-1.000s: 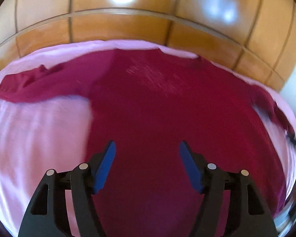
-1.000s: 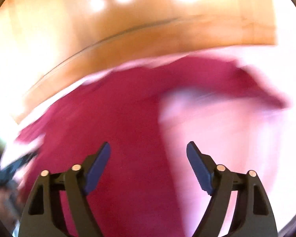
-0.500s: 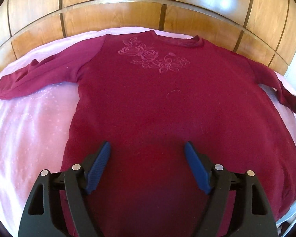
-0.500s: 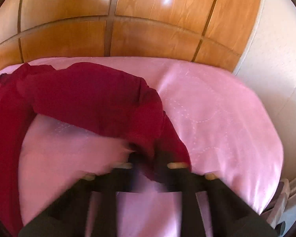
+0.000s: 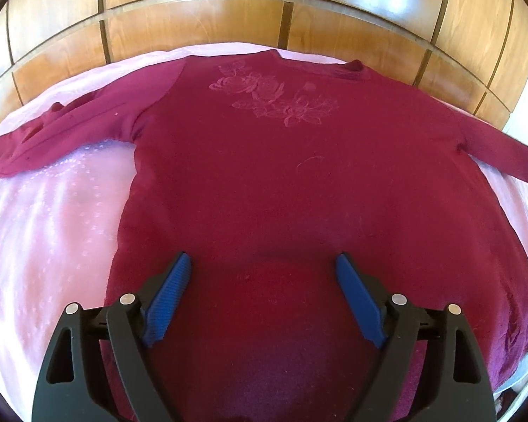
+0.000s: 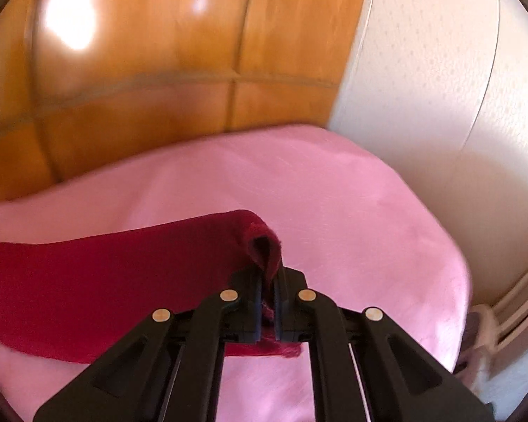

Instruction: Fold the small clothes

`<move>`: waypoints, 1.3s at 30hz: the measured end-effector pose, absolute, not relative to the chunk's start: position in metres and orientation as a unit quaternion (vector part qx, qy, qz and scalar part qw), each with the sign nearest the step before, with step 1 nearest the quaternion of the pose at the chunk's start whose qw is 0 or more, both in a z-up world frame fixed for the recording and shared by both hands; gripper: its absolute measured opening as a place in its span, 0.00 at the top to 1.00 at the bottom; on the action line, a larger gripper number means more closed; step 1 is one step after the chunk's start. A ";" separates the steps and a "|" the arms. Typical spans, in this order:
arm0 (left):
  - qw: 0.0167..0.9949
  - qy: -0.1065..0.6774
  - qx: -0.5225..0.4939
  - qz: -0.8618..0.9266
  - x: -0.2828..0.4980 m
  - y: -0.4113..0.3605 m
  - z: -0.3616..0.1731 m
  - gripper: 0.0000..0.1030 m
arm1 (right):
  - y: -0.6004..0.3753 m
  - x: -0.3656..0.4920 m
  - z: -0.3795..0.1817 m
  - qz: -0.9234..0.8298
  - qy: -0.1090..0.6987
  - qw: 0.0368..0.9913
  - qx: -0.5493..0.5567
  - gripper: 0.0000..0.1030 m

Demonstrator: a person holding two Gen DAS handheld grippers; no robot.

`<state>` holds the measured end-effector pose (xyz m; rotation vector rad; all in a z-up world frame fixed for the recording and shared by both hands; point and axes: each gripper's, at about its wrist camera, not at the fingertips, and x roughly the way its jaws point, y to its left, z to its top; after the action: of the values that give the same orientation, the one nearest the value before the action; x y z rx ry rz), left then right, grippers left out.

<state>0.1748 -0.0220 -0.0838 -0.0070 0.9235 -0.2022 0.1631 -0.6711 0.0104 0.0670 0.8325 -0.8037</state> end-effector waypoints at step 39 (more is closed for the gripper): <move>0.871 0.463 -0.073 -0.149 0.066 0.070 -0.050 0.92 | -0.357 -0.009 -0.008 0.104 0.522 0.845 0.042 0.93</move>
<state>0.0665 0.0701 -0.0497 -0.1527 0.9682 -0.3107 -0.0087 -0.3569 -0.0084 0.0881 1.1017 0.2198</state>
